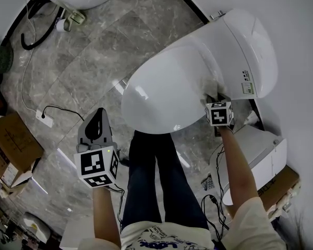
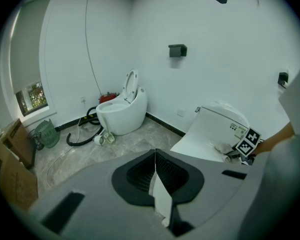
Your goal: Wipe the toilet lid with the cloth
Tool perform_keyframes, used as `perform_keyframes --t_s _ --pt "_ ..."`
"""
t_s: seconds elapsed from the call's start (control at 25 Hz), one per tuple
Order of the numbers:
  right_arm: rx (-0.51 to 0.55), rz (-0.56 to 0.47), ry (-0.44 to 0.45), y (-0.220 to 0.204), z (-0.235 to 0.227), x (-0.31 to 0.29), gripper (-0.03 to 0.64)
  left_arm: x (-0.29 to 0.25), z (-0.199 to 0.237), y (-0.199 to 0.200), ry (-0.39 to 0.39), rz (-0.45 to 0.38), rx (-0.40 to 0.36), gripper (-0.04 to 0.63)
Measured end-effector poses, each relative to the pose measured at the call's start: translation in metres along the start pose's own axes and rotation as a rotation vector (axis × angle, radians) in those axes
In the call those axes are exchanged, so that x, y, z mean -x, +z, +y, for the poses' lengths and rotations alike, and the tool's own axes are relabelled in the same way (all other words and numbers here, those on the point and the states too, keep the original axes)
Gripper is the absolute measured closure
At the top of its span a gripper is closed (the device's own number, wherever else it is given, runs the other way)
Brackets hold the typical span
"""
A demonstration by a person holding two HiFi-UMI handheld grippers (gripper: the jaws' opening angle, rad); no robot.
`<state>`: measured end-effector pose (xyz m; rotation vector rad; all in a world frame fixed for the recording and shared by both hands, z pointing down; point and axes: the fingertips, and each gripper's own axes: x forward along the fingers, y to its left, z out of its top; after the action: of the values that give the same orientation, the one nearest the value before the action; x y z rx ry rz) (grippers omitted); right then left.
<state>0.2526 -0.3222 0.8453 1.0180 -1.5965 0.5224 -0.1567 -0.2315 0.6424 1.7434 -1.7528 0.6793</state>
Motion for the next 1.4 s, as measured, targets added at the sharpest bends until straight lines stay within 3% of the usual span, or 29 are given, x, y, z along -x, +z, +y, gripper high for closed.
perform_keyframes --t_s 0.32,0.56,1.04,1.4 --pt "-0.110 0.018 -0.058 -0.026 0.012 0.008 0.509 0.007 0.004 -0.006 -0.003 -0.005 0.003 0.586" --pt "-0.070 0.054 -0.099 -0.048 0.040 0.018 0.512 0.014 0.007 -0.012 0.000 -0.006 0.010 0.586" --pt "-0.153 0.107 -0.040 -0.077 0.116 0.033 0.512 0.032 0.023 -0.027 0.017 -0.009 0.029 0.586" --pt "-0.106 0.131 0.010 -0.074 0.182 0.042 0.511 0.043 0.045 -0.037 0.049 -0.009 0.055 0.586"
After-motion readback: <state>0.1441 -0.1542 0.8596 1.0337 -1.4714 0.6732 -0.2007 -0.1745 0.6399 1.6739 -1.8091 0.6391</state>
